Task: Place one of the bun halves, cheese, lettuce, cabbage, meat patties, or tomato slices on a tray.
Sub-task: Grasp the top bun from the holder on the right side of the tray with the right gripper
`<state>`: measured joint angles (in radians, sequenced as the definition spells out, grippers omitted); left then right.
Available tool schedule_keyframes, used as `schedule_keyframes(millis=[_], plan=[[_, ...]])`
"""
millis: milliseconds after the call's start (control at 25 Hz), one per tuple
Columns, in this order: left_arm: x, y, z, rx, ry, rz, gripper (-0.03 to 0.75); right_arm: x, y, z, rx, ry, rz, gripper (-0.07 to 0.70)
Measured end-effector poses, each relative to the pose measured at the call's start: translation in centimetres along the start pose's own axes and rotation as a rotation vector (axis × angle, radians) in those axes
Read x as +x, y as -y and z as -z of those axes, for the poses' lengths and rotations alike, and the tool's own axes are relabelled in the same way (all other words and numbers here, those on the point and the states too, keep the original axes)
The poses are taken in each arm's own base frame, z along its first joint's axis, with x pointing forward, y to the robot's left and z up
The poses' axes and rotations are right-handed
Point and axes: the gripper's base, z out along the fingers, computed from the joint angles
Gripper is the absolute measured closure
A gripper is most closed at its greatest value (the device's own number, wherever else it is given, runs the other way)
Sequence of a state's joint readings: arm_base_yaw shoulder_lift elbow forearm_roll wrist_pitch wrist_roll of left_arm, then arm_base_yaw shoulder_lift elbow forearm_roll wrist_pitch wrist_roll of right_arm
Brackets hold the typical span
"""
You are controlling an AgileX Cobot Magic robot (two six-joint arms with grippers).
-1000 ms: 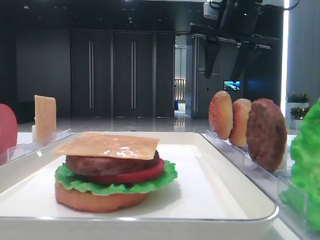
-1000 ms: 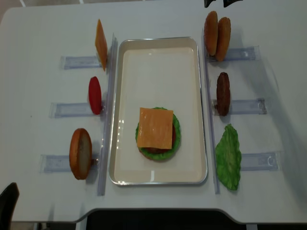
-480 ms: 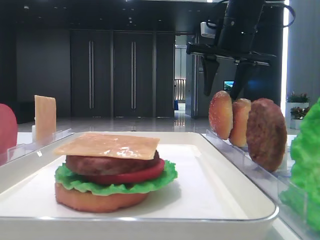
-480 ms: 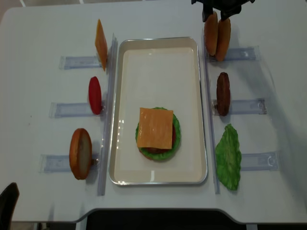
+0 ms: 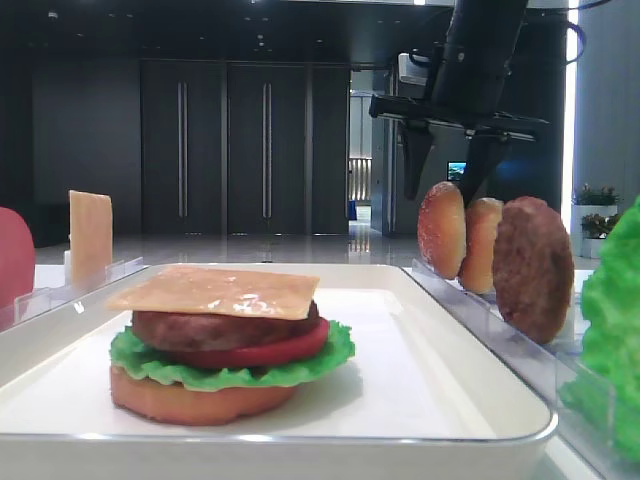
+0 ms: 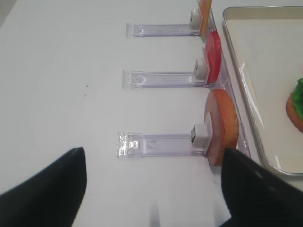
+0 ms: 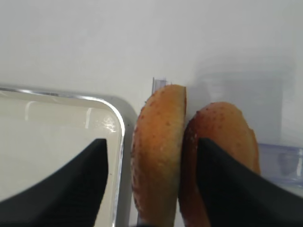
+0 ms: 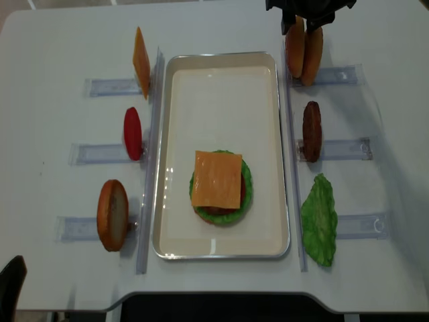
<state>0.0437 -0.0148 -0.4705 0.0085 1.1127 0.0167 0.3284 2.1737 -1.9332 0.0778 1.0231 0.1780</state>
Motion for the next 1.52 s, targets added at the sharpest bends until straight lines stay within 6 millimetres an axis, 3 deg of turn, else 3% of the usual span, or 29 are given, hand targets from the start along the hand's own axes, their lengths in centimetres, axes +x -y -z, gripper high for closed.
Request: schedule_keyframes(millis=[360, 640, 1240, 1520], plan=[[0.0, 0.0, 0.0, 0.000, 0.000, 0.000, 0.024, 0.1, -0.1, -1.1, -0.012, -0.020, -0.009, 0.251], [0.0, 0.0, 0.0, 0.000, 0.000, 0.000, 0.024, 0.2, 0.0, -1.1, -0.004, -0.032, -0.007, 0.413], [0.0, 0.0, 0.0, 0.000, 0.000, 0.000, 0.024, 0.5, -0.3, -0.8, -0.045, -0.079, -0.037, 0.419], [0.0, 0.0, 0.0, 0.000, 0.000, 0.000, 0.024, -0.5, -1.1, 1.9, -0.081, -0.094, -0.034, 0.419]])
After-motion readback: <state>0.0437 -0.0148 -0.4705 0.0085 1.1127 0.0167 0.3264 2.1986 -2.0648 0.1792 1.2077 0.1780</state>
